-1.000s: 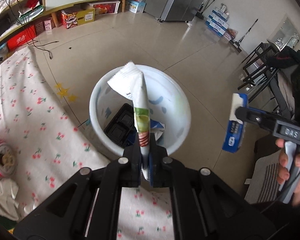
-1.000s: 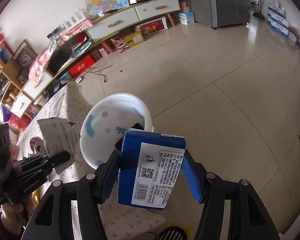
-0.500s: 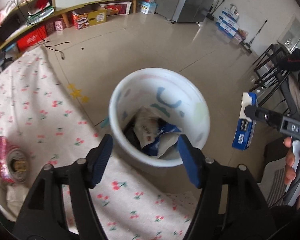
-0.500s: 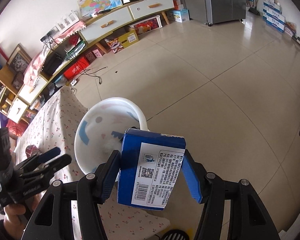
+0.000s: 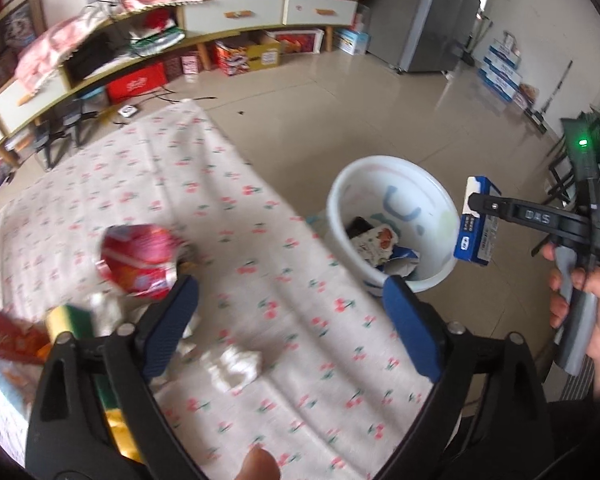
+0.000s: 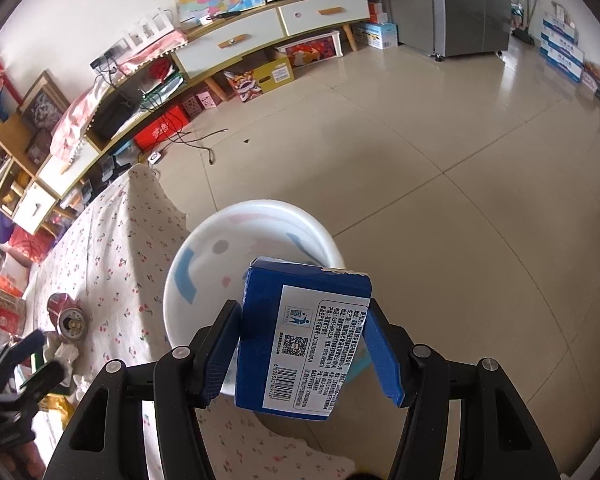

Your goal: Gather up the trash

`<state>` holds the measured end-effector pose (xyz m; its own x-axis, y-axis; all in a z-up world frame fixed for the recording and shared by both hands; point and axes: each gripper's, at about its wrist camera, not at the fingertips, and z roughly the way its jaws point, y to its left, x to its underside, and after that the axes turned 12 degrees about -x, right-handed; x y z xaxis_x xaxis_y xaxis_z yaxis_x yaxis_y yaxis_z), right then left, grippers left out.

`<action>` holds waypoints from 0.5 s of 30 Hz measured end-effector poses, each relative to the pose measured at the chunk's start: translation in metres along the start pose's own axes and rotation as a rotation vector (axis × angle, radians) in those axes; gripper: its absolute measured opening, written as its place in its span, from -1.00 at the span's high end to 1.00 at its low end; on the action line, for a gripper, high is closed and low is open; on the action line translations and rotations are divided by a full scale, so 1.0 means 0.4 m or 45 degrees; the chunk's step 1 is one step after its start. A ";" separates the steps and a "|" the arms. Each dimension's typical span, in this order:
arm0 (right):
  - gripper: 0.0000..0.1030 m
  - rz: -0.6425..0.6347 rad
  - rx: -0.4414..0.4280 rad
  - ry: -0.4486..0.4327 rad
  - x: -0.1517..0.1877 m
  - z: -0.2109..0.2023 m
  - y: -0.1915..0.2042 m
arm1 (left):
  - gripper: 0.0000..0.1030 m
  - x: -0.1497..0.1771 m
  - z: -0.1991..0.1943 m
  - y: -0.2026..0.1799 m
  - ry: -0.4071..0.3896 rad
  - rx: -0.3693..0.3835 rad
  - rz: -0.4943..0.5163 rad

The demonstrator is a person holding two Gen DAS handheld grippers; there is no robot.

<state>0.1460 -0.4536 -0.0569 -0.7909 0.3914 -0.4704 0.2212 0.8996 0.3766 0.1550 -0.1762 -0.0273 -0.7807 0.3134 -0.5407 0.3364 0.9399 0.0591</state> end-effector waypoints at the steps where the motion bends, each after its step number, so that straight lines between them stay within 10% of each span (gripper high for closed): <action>1: -0.21 -0.005 0.001 -0.001 -0.002 0.007 0.006 | -0.85 0.006 -0.009 0.012 -0.002 -0.005 -0.010; 15: -0.34 -0.044 0.011 -0.053 -0.023 0.051 0.062 | -0.91 0.113 -0.118 0.240 -0.023 -0.086 -0.157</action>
<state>0.1705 -0.4311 -0.0596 -0.7736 0.3676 -0.5161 0.1993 0.9144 0.3524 0.1271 -0.0654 -0.0066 -0.8042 0.1929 -0.5622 0.2017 0.9783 0.0471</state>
